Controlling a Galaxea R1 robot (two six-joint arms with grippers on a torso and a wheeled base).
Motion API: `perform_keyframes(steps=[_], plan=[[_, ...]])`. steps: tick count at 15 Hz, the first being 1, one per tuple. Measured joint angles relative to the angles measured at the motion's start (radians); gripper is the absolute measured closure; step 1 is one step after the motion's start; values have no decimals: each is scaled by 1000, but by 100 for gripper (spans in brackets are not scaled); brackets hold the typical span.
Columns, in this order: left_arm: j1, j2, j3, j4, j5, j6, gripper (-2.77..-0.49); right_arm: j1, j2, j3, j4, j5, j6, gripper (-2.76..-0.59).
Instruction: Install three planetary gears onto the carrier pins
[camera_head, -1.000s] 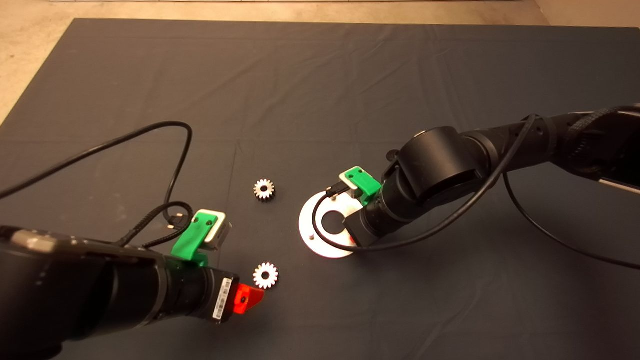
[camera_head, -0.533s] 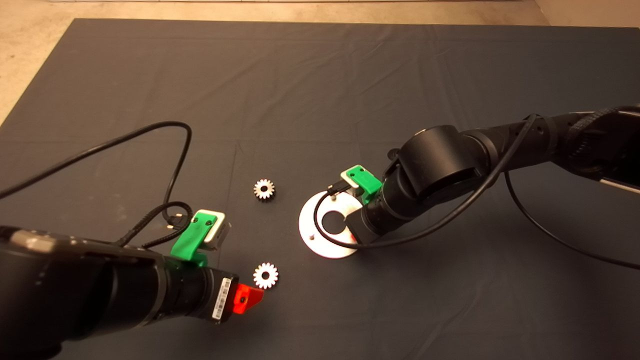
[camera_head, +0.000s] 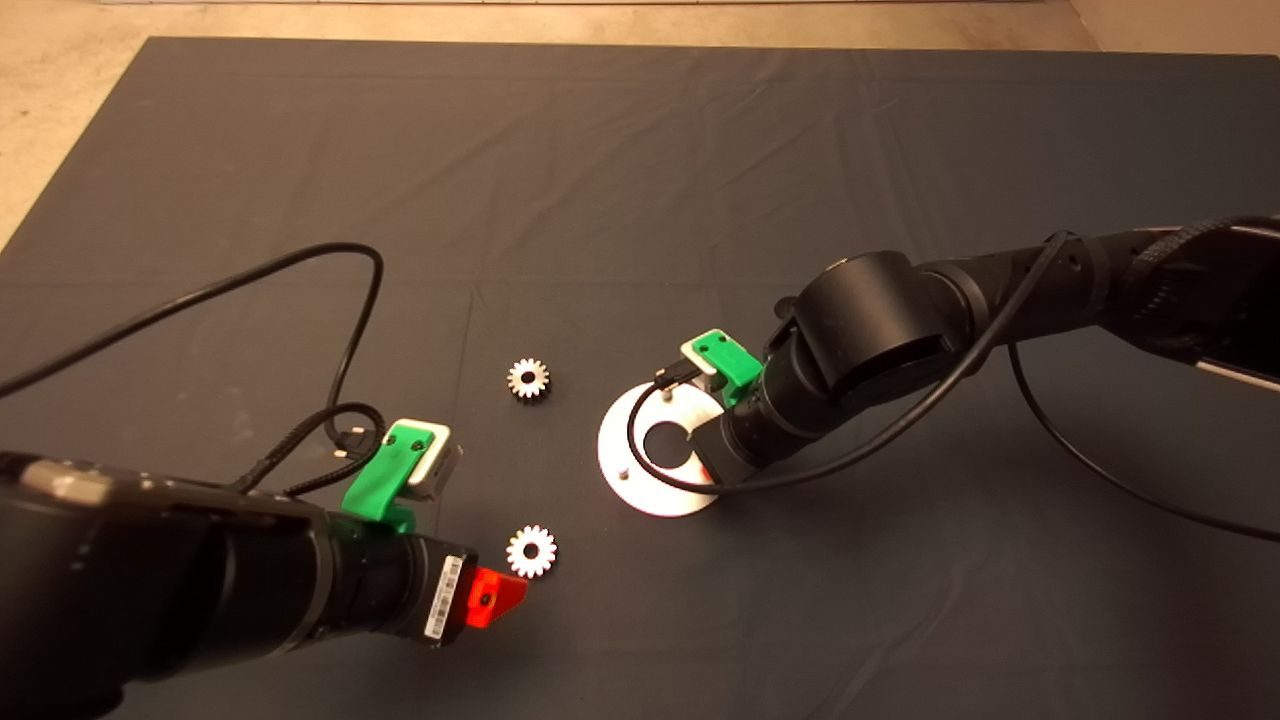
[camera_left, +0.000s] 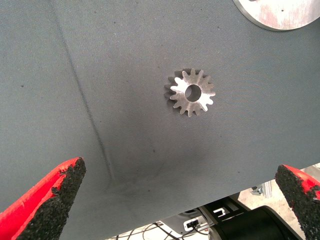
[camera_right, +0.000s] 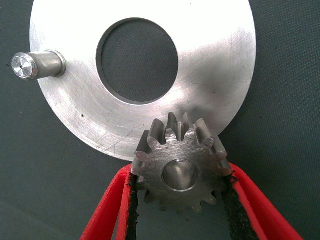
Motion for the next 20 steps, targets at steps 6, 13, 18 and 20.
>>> perform_keyframes(steps=[6,13,18,20], plan=[[0,0,0,0,0,0,-276,-3,3,0,-4,-3,-4,-99],[0,0,0,0,0,0,-276,-4,5,0,-5,-6,-8,-99],[0,0,0,0,0,0,-276,-4,4,0,-5,-6,-8,-99],[0,0,0,0,0,0,-276,-4,2,2,-4,-3,-8,-99]])
